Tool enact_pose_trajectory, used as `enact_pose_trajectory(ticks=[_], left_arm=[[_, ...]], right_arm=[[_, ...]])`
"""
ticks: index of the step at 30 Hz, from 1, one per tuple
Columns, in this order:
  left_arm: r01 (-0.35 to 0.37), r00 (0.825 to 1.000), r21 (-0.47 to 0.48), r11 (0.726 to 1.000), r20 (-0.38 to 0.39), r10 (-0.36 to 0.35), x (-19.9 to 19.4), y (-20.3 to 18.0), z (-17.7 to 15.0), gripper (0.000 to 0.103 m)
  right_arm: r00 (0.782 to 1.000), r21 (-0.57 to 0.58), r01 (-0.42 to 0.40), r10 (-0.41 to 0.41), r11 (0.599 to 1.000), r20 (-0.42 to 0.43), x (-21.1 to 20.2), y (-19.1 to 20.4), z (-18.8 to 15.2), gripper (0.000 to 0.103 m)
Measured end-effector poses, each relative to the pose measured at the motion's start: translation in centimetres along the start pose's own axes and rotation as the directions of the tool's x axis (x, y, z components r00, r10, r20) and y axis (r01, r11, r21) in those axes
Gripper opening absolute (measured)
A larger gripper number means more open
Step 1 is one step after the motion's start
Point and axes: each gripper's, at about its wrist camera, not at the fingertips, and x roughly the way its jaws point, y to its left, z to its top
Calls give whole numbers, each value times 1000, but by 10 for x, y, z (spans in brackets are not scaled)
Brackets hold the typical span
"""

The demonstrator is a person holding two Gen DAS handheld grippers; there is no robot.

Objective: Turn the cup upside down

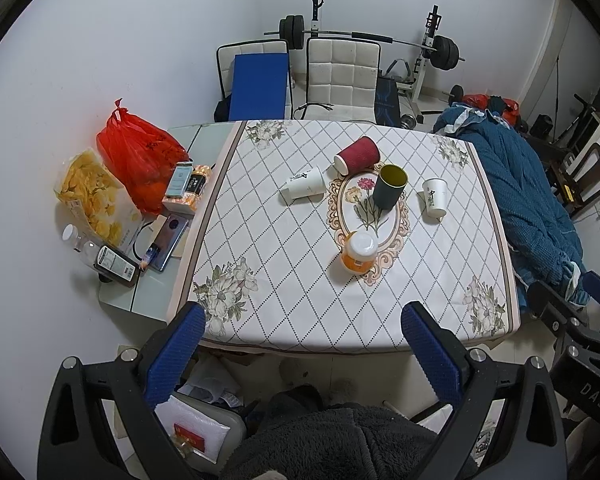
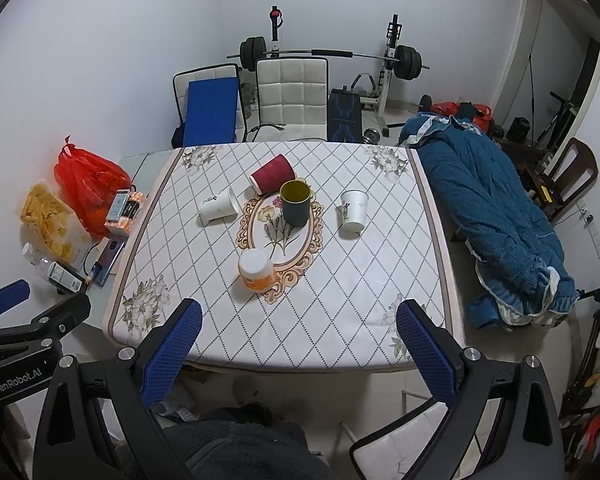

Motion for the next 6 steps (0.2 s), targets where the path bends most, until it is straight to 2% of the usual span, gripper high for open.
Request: enact_pose_trajectory(ticks=[6], left_arm=[[-4, 1000, 4, 1000, 3, 3, -2, 1, 2, 100]], right_arm=[[1000, 2, -8, 8, 1000, -4, 0, 2, 0, 100]])
